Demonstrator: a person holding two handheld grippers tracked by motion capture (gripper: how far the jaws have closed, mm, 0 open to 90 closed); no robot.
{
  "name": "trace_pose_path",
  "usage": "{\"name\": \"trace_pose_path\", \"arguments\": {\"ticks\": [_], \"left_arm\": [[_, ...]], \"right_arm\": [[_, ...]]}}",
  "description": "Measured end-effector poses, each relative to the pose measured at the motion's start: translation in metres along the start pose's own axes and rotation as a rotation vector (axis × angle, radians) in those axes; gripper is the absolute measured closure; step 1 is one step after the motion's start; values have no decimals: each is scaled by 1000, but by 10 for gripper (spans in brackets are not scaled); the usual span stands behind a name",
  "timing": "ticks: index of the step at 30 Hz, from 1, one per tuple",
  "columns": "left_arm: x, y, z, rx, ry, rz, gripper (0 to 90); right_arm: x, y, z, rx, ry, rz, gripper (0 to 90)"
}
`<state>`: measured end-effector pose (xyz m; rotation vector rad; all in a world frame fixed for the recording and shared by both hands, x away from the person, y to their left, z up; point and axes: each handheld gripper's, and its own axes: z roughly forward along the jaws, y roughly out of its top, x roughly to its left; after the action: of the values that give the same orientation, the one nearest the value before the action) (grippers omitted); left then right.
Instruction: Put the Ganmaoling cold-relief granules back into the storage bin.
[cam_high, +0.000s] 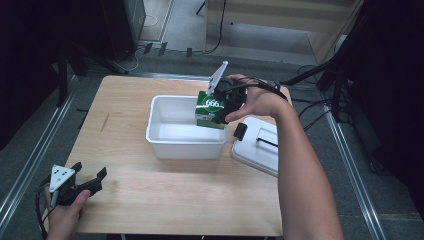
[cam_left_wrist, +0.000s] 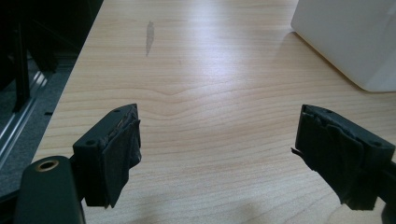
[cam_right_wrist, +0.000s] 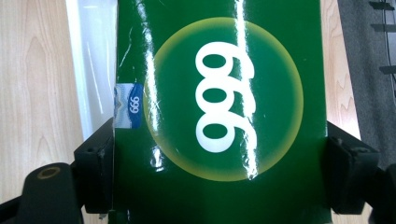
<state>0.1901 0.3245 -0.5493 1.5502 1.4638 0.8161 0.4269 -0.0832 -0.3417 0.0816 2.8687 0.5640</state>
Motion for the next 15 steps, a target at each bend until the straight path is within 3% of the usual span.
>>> {"name": "trace_pose_path", "arguments": {"ticks": [10,15], "left_arm": [[0,0,0,0,-3,0,148],[0,0,0,3,-2,4,148]], "right_arm": [[0,-3,16,16,13,-12,171],[0,-4,20,-3,12,-6,171]]}}
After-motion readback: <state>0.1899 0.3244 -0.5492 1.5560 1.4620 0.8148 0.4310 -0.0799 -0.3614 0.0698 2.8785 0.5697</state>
